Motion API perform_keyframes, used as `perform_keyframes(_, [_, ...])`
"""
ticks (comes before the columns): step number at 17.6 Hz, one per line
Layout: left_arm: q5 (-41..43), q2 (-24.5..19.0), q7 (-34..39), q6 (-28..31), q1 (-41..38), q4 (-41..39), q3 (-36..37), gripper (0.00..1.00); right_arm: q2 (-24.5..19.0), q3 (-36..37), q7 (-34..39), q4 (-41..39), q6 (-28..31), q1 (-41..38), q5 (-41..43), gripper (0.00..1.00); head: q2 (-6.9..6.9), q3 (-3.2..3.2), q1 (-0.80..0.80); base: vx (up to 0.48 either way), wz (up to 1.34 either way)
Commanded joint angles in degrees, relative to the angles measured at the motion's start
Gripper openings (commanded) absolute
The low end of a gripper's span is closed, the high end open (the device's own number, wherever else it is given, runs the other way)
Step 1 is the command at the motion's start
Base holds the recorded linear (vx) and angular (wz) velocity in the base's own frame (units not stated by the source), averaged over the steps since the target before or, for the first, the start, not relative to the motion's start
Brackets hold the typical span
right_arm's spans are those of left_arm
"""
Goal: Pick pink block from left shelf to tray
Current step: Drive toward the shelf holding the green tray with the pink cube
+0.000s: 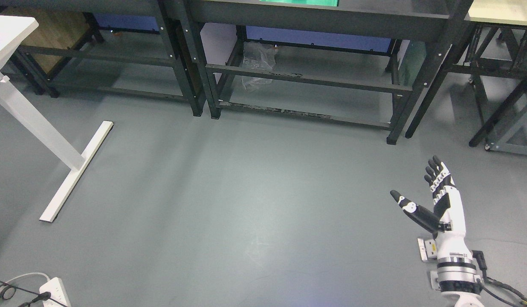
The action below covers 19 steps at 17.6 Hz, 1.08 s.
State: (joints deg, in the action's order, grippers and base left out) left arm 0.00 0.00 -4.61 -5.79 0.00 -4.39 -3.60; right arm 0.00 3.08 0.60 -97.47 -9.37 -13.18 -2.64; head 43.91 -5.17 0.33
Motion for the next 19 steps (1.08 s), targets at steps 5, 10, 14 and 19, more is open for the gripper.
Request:
perform_keyframes(5, [0.1,-1.0,0.0,0.0,-0.5,0.0,0.0,1.00,1.0,0.0,0.0,0.0,0.0,0.0,0.0,1.00,0.00,0.00,0.00,0.000,0.00])
perform_keyframes(10, [0.1,-1.0,0.0,0.0,-0.5,0.0,0.0,1.00,1.0,0.0,0.2,0.0,-0.2,0.0,0.1,1.00,0.00,0.00,0.00,0.000,0.00])
perform_keyframes(14, [0.1,-1.0,0.0,0.1,-0.5,0.0,0.0,1.00,1.0,0.1,0.1,0.1,0.1,0.0,0.6,1.00,0.00,0.00,0.00,0.005,0.00])
perform_keyframes(19, [0.1,-1.0,0.0,0.0,-0.5,0.0,0.0,1.00,1.0,-0.5,-1.7,0.1,-0.4,0.7,-9.1,1.00,0.00,0.00,0.00,0.052,0.00])
